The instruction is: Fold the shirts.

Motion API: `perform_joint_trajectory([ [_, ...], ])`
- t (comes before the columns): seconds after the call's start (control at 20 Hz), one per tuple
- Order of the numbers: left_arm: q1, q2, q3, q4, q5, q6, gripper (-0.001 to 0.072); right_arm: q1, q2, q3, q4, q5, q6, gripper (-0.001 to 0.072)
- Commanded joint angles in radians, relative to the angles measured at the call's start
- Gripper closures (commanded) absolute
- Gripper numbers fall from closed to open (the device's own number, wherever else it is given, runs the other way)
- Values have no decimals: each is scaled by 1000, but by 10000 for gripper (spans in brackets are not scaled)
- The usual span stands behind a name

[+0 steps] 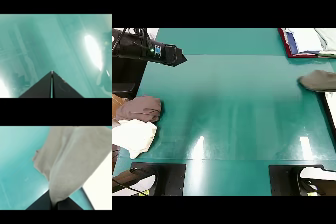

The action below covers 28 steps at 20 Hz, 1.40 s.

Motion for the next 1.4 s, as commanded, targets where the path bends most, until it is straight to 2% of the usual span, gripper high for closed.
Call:
perform_joint_trajectory([
  [0.0,-1,-1,0,-6,8,-2,678,-111,2,2,15,-64,2,698],
  [0.4,-1,-1,0,-6,4,-2,678,-105,127,2,14,-227,-2,698],
  [0.55,-1,-1,0,-6,4,-1,678,-116,178,2,11,-199,-36,698],
  [0.7,-1,-1,0,-6,4,-1,678,-150,206,1,-3,-108,-45,698],
  [0.9,-1,-1,0,-5,4,7,678,-213,231,-24,-150,23,-60,698],
  [1.15,-1,-1,0,-5,5,24,678,-282,349,-282,-385,24,-72,695],
  [1.2,-1,-1,0,-5,5,34,678,-304,365,-331,-412,24,-72,603],
  [1.25,-1,-1,0,-5,6,33,678,-330,378,-368,-437,24,-72,338],
  [1.3,-1,-1,0,-5,6,33,678,-357,386,-389,-443,24,-72,118],
  [1.35,-1,-1,0,-6,7,33,678,-387,391,-400,-439,25,-68,21],
])
